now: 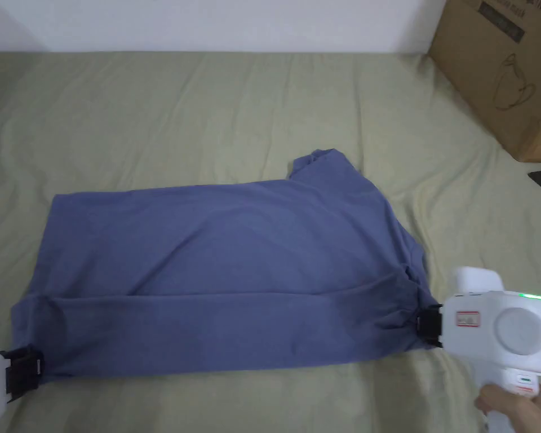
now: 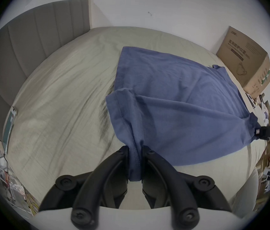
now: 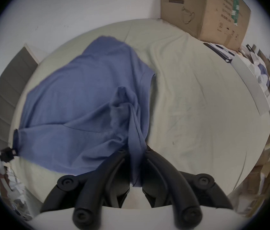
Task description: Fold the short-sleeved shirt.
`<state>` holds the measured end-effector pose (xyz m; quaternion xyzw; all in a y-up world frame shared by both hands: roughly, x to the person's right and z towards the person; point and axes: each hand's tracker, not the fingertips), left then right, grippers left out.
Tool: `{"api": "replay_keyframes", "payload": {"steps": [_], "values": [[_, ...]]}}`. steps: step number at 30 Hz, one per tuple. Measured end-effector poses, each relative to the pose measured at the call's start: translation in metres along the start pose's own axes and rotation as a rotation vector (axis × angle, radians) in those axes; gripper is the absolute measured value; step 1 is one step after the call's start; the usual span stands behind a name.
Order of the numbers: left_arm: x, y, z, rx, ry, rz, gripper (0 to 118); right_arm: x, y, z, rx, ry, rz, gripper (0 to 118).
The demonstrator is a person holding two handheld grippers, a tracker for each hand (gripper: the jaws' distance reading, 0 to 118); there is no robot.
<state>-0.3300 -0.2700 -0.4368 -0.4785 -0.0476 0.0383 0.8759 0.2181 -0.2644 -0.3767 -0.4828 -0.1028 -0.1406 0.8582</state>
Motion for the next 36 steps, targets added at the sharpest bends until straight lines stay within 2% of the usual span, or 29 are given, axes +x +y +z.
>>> {"api": "replay_keyframes", "payload": {"steps": [3,5,7,9,13,14,15,16,17,18,19,20,23,24,25,26,27,28,30,35,36], "values": [[-0.007,-0.007,0.023,0.001,-0.027,0.003,11,0.02,-0.01,0.031,0.006,0.083,-0.091,11],[-0.005,-0.02,0.036,-0.012,0.045,-0.05,11,0.024,-0.028,0.048,-0.006,0.072,-0.07,11],[-0.01,-0.037,0.045,-0.025,0.017,-0.058,11,0.034,-0.051,0.054,-0.053,0.083,-0.064,11],[-0.012,-0.057,0.053,-0.045,0.03,-0.061,11,0.041,-0.076,0.057,-0.109,0.108,-0.13,11],[-0.021,-0.098,0.052,-0.094,0.026,-0.047,11,0.046,-0.127,0.049,-0.162,0.085,-0.156,12],[-0.02,-0.106,0.047,-0.091,0.025,-0.036,15,0.046,-0.135,0.045,-0.18,0.082,-0.171,15],[-0.021,-0.109,0.044,-0.112,0.059,-0.041,29,0.045,-0.138,0.042,-0.215,0.042,-0.162,35],[-0.02,-0.109,0.042,-0.125,0.101,-0.059,58,0.043,-0.134,0.044,-0.201,0.084,-0.151,56],[-0.021,-0.108,0.046,-0.089,0.126,-0.044,75,0.038,-0.128,0.054,-0.172,0.107,-0.146,66],[-0.022,-0.104,0.051,-0.073,0.143,-0.006,88,0.034,-0.123,0.058,-0.173,0.078,-0.137,86],[-0.025,-0.099,0.058,-0.049,0.13,0.043,93,0.031,-0.116,0.063,-0.157,0.037,-0.098,106],[-0.027,-0.093,0.067,-0.003,0.102,0.092,93,0.03,-0.108,0.072,-0.111,0.013,-0.065,106],[-0.024,-0.068,0.096,0.101,0.058,0.116,92,0.021,-0.082,0.097,-0.024,0.014,0.011,86],[-0.019,-0.059,0.102,0.135,0.048,0.11,89,0.018,-0.073,0.103,0.01,0.015,0.033,71],[-0.012,-0.051,0.109,0.174,0.04,0.096,71,0.014,-0.062,0.109,0.04,0.019,0.057,45],[-0.005,-0.042,0.112,0.211,0.023,0.087,46,0.008,-0.052,0.112,0.06,0.003,0.071,23],[-0.001,-0.034,0.114,0.232,0.016,0.085,17,0.003,-0.044,0.113,0.085,-0.001,0.084,6],[0.004,-0.025,0.112,0.25,-0.005,0.095,2,-0.001,-0.034,0.112,0.119,0.01,0.085,0],[0.015,-0.01,0.104,0.258,-0.06,0.079,1,-0.01,-0.012,0.105,0.131,0.038,0.089,0],[0.033,0.019,0.067,0.22,-0.073,0.034,0,-0.025,0.05,0.056,0.15,0.063,0.126,0],[0.037,0.022,0.061,0.216,-0.069,0.03,0,-0.026,0.063,0.043,0.146,0.068,0.124,3]]}}
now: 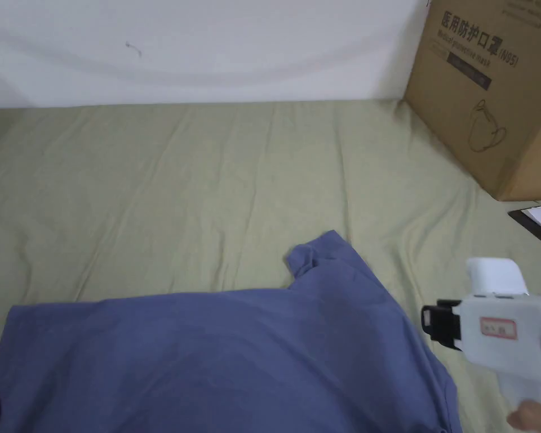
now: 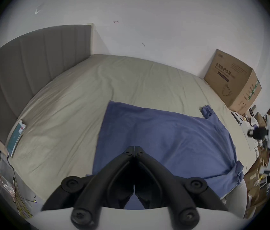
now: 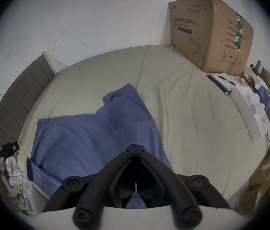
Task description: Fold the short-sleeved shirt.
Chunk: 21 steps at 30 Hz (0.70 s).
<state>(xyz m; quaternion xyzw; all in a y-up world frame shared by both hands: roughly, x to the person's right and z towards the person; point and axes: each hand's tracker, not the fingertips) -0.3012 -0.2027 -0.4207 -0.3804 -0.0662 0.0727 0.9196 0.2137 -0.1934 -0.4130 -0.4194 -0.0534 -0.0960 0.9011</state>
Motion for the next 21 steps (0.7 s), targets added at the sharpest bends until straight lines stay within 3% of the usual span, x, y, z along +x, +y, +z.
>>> {"api": "replay_keyframes", "payload": {"steps": [1,2,3,4,6,10,13,15,16,17,18,19,20,21], "values": [[0.004,0.001,-0.007,-0.011,0.003,-0.01,0,0.001,0.013,-0.02,-0.011,0.008,0.005,33],[0.006,0.002,-0.015,-0.027,-0.003,-0.023,0,0.002,0.025,-0.041,-0.03,0.011,0.024,73],[0.006,0.001,-0.021,-0.043,0.0,-0.03,0,0.002,0.034,-0.061,-0.051,0.003,0.026,105],[0.007,0.001,-0.028,-0.058,0.006,-0.036,0,0.005,0.042,-0.088,-0.101,-0.013,0.037,115],[0.006,0.0,-0.04,-0.085,0.008,-0.031,0,0.01,0.055,-0.132,-0.165,-0.017,0.002,115],[-0.003,-0.003,-0.056,-0.127,0.011,0.008,0,0.018,0.067,-0.195,-0.275,-0.067,0.001,90],[-0.011,-0.005,-0.065,-0.15,0.024,0.017,0,0.015,0.062,-0.216,-0.354,-0.065,0.051,92],[-0.018,-0.003,-0.069,-0.156,0.035,0.016,0,0.011,0.068,-0.206,-0.338,-0.077,0.029,88],[-0.024,-0.002,-0.072,-0.158,0.039,0.016,6,0.009,0.071,-0.202,-0.341,-0.066,0.052,72],[-0.028,0.002,-0.074,-0.153,0.042,0.014,20,0.006,0.073,-0.197,-0.33,-0.095,0.096,60],[-0.031,0.007,-0.077,-0.142,0.044,0.016,45,0.004,0.073,-0.195,-0.323,-0.127,0.131,45],[-0.03,0.013,-0.082,-0.134,0.05,0.014,82,0.004,0.073,-0.195,-0.322,-0.143,0.148,24],[-0.033,0.021,-0.087,-0.123,0.051,0.005,100,0.006,0.075,-0.193,-0.324,-0.125,0.128,1],[-0.037,0.029,-0.093,-0.103,0.048,0.006,106,0.005,0.078,-0.191,-0.33,-0.083,0.077,1]]}}
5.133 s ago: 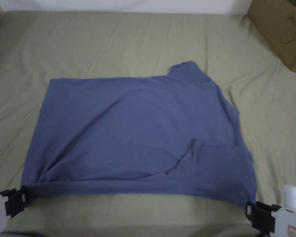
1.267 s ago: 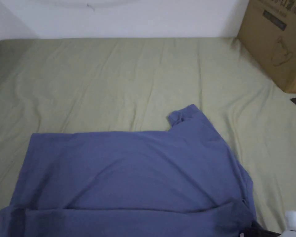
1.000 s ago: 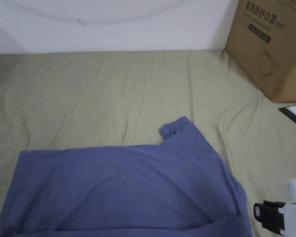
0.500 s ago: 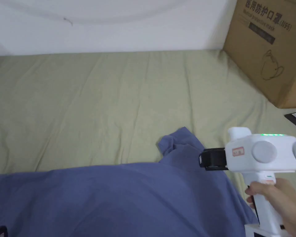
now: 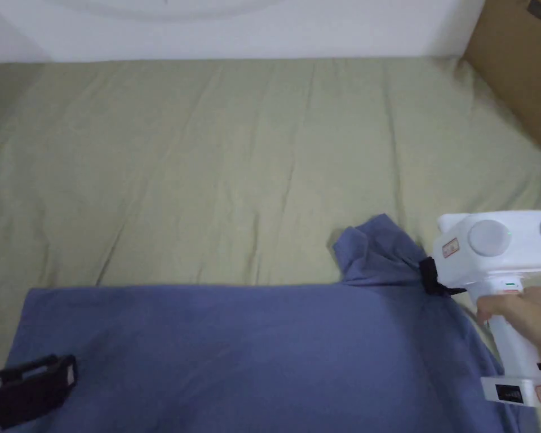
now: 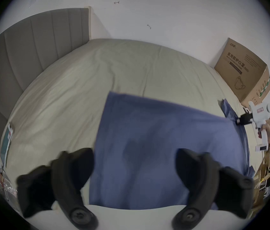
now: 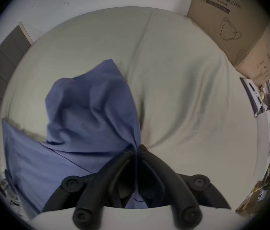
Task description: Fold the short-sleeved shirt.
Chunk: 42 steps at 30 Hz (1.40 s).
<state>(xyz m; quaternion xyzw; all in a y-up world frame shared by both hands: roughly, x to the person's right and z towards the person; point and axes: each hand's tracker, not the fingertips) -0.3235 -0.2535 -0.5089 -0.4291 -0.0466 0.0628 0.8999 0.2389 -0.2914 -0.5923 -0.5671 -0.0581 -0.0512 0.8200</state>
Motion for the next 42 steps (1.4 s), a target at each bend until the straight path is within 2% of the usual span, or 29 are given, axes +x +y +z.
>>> {"api": "replay_keyframes", "payload": {"steps": [1,4,6,9,11,12,13,15,17,18,19,20,23,27,30,35,40,42], "values": [[-0.003,0.011,-0.007,0.012,0.015,0.005,106,-0.001,0.001,0.002,-0.004,-0.025,-0.023,1],[-0.01,0.048,-0.045,-0.066,0.027,-0.005,106,-0.007,0.001,0.004,0.006,-0.036,0.02,1],[-0.012,0.064,-0.072,-0.079,0.023,0.006,106,-0.005,-0.001,0.004,0.005,-0.036,0.019,1],[-0.01,0.076,-0.102,-0.053,0.079,-0.013,96,-0.001,-0.001,0.005,0.009,-0.019,-0.011,1],[-0.009,0.079,-0.123,-0.102,0.088,-0.011,77,-0.002,0.001,0.004,0.005,-0.012,-0.018,1],[-0.009,0.078,-0.134,-0.151,0.076,-0.01,72,-0.002,0.001,0.004,0.002,-0.012,-0.016,1],[-0.009,0.074,-0.143,-0.192,0.085,-0.013,72,-0.003,0.001,0.004,-0.001,-0.014,-0.015,1],[-0.008,0.071,-0.142,-0.111,0.114,-0.052,70,-0.006,0.001,0.007,0.001,-0.022,-0.005,1],[-0.009,0.072,-0.134,-0.08,0.129,-0.04,54,-0.007,0.0,0.013,0.009,-0.025,0.007,1],[-0.007,0.071,-0.13,-0.065,0.128,-0.053,39,-0.006,0.0,0.017,0.014,-0.022,0.01,1],[-0.007,0.072,-0.127,-0.063,0.132,-0.069,11,-0.006,0.0,0.022,0.024,-0.015,0.012,1],[-0.008,0.075,-0.125,-0.1,0.077,-0.061,2,-0.004,-0.001,0.03,0.037,-0.002,0.005,1],[-0.006,0.078,-0.105,-0.084,0.085,-0.088,2,0.002,-0.004,0.055,0.071,0.057,-0.029,1],[-0.012,0.078,-0.053,-0.033,0.037,-0.089,2,0.004,-0.023,0.098,0.136,0.045,0.008,1],[-0.018,0.069,0.001,0.03,0.006,-0.077,2,0.007,-0.054,0.137,0.18,0.072,0.014,1],[-0.027,0.02,0.079,0.067,-0.014,-0.094,2,0.013,-0.135,0.184,0.214,0.094,0.042,1],[-0.036,-0.058,0.111,0.006,-0.001,-0.123,2,0.015,-0.238,0.181,0.114,0.092,-0.014,1],[-0.044,-0.089,0.106,-0.059,0.007,-0.092,2,0.019,-0.273,0.166,0.061,0.128,-0.036,1]]}}
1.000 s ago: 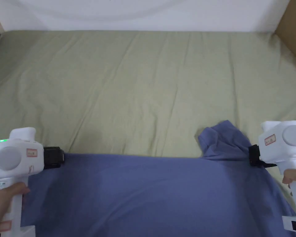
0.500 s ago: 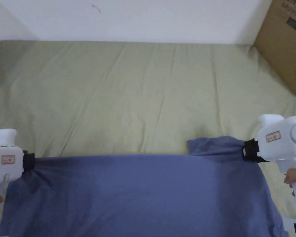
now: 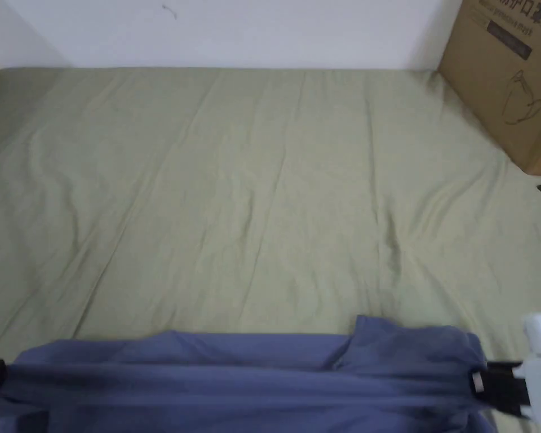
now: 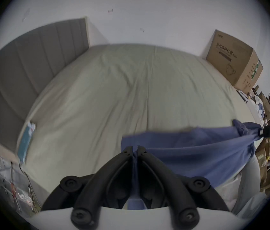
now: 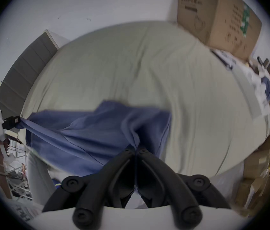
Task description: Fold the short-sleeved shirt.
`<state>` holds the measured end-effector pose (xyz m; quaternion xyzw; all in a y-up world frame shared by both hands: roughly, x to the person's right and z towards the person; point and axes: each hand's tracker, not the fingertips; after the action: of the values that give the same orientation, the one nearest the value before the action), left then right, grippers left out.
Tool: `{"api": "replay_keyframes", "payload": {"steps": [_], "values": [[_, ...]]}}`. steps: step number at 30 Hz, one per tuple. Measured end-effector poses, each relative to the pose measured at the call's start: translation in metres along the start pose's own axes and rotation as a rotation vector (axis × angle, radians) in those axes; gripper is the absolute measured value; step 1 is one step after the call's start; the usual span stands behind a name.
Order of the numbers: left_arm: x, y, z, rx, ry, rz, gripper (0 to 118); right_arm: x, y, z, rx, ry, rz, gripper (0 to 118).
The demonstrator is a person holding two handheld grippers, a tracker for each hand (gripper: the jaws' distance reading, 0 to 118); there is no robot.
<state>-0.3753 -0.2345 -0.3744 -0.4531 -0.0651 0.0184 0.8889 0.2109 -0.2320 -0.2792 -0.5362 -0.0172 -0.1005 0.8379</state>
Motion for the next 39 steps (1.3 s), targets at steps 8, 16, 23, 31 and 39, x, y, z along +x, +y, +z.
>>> {"api": "replay_keyframes", "payload": {"steps": [8,16,23,31,39], "values": [[-0.029,-0.063,-0.023,-0.041,0.0,0.195,33,0.004,-0.065,-0.031,-0.005,0.069,-0.185,38],[-0.057,-0.054,0.033,0.097,-0.067,0.355,107,-0.049,-0.032,0.029,0.197,0.019,0.046,100],[-0.066,-0.079,0.046,0.135,-0.203,0.486,7,-0.125,-0.013,0.023,0.327,0.139,0.127,0],[-0.092,-0.107,0.021,0.138,-0.31,0.684,7,-0.21,-0.01,-0.021,0.274,0.276,0.268,0],[-0.117,-0.113,-0.021,0.116,-0.483,0.905,116,-0.252,-0.011,-0.036,0.212,0.328,0.373,0]]}}
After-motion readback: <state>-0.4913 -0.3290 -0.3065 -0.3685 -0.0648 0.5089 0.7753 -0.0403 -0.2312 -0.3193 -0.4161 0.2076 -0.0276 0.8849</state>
